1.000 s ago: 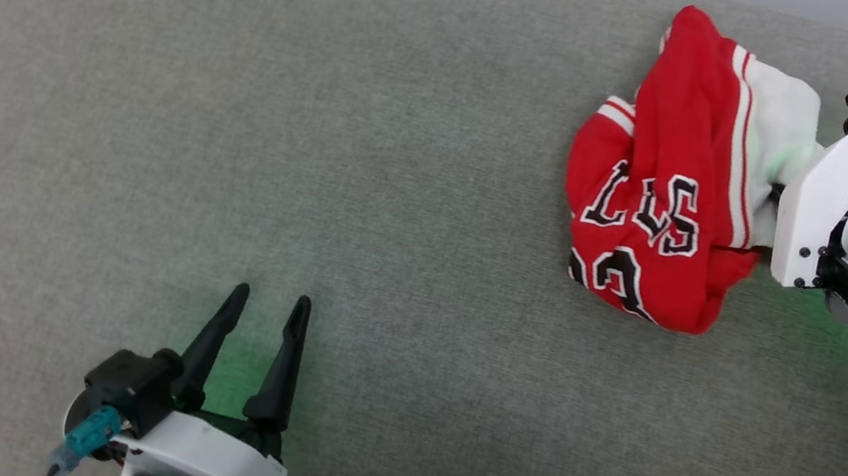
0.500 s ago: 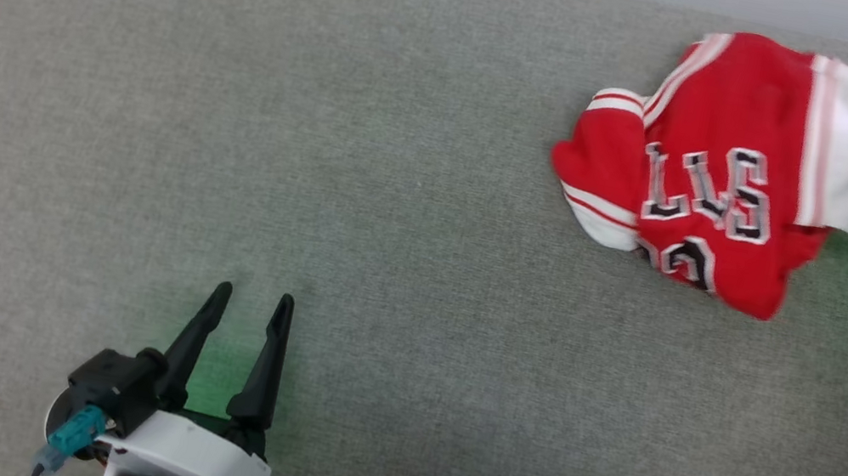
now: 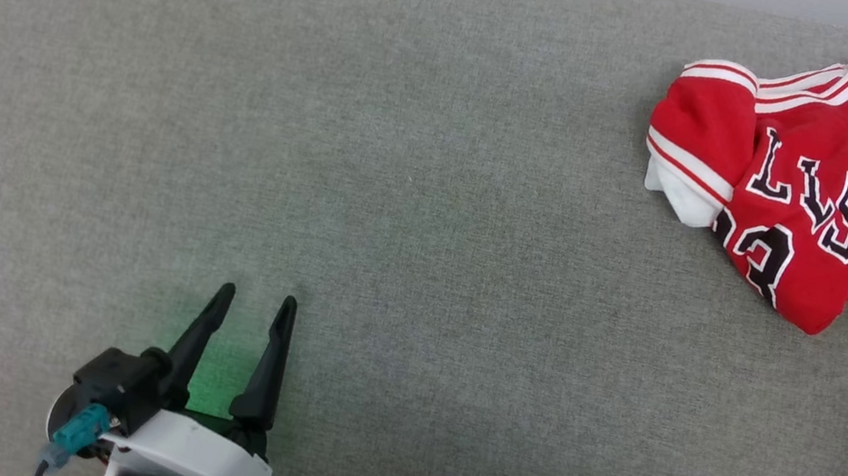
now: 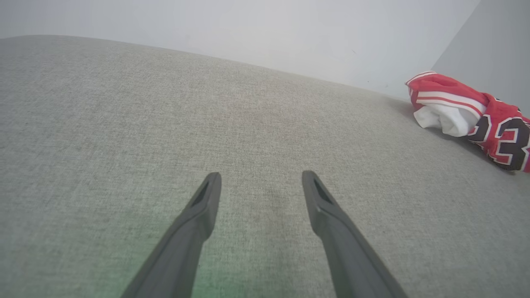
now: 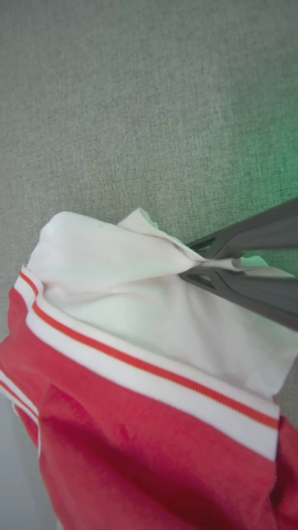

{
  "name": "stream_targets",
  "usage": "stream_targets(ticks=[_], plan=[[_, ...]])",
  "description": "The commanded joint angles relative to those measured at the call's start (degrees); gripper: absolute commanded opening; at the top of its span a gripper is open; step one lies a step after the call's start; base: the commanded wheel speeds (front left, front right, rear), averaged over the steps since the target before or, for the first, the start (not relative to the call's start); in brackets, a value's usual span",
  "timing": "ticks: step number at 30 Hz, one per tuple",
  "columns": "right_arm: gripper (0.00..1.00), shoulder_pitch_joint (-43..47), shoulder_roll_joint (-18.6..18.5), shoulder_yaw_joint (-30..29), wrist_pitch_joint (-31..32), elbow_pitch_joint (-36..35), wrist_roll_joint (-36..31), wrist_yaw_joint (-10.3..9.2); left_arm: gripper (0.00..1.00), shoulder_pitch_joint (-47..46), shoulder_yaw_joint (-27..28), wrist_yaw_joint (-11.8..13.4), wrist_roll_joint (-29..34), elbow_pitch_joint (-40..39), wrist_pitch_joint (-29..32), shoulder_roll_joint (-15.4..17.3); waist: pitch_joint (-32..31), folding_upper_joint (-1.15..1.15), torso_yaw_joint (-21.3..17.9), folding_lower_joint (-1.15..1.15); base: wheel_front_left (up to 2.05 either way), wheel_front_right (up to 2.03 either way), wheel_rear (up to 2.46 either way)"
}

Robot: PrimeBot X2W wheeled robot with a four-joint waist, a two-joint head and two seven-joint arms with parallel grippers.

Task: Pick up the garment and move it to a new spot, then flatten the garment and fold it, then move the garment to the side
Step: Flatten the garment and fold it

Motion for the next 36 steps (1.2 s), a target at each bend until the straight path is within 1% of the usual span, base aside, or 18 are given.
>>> stream_targets(ticks=[1,2,3,4,5,10,14,16,18,21,24,28,32,36], plan=[[0.0,1.5,0.9,-1.1,-0.2,0.2,-1.3,-0.1,1.0,-0.6,0.1,-0.2,0.2,0.3,0.0,0.3,-0.3,0.0,0.0,0.0,0.0,0.0,0.0],[0.0,1.7,1.4,-1.5,-0.4,0.0,-1.8,-0.1,1.0,-0.6,0.1,-0.2,0.2,0.3,0.0,0.4,-0.5,0.0,0.0,0.0,0.0,0.0,0.0],[0.11,1.9,1.9,-1.9,-0.9,-0.3,-2.2,-0.09,1.0,-0.6,0.1,-0.2,0.2,0.5,0.0,0.4,-0.8,0.0,-0.1,0.0,0.0,0.0,0.0],[0.47,2.0,2.3,-2.4,-1.7,-0.7,-2.7,-0.09,1.0,-0.6,0.1,-0.2,0.3,0.6,0.0,0.5,-1.2,0.0,-0.2,0.0,0.0,0.0,0.0],[1.0,2.2,2.6,-2.9,-2.5,-1.1,-3.2,-0.09,1.0,-0.6,0.0,-0.2,0.4,0.6,0.0,0.6,-1.6,0.0,-0.3,0.0,0.0,0.0,0.0],[1.0,4.6,4.3,-4.1,-6.4,-4.0,-4.6,-0.09,1.0,-0.4,0.4,-0.2,-1.0,0.1,0.0,1.4,-4.3,0.0,-1.4,0.0,0.0,0.0,0.0],[1.0,8.4,5.2,-2.7,-9.8,-8.8,-4.9,-0.09,1.0,-1.7,-0.6,-0.2,-2.3,-0.4,0.0,4.0,-6.9,0.0,-3.0,0.0,0.0,0.0,0.0],[1.0,11.0,5.4,-0.4,-11.8,-12.3,-5.0,-0.09,1.0,-3.4,-1.9,-0.2,-2.6,0.0,0.0,6.3,-7.9,0.0,-4.0,0.0,0.0,0.0,0.0],[1.0,14.2,6.1,2.6,-14.3,-16.6,-3.7,-0.09,1.0,-6.1,-3.8,-0.2,-3.2,0.5,0.3,8.6,-8.8,0.0,-5.2,0.0,0.0,0.0,0.0],[1.0,19.3,6.3,8.2,-18.4,-24.1,-2.5,-0.09,1.0,-11.9,-6.7,-0.2,-5.8,0.8,2.8,11.7,-9.5,0.0,-7.1,0.0,0.0,0.0,0.0],[1.0,25.1,7.6,12.3,-21.4,-30.3,-1.3,-0.08,1.0,-18.7,-10.1,-0.2,-9.2,1.9,6.9,14.8,-9.7,0.0,-9.1,0.0,0.0,0.0,0.0],[1.0,30.8,10.0,15.4,-23.9,-36.6,-0.5,-0.09,1.0,-28.7,-15.0,-0.2,-15.6,4.7,13.6,17.1,-9.1,0.0,-11.8,0.0,0.0,0.0,0.0],[1.0,34.7,12.1,17.3,-25.1,-40.7,-0.8,-0.09,1.0,-37.1,-19.1,-0.1,-23.2,11.5,23.1,17.3,-8.0,0.0,-14.3,0.0,0.0,0.0,0.0],[1.0,36.8,13.5,17.0,-24.9,-43.6,-1.9,-0.09,1.0,-43.4,-24.3,-0.2,-30.2,19.0,35.4,15.9,-6.3,0.0,-16.9,0.0,0.0,0.0,0.0]])
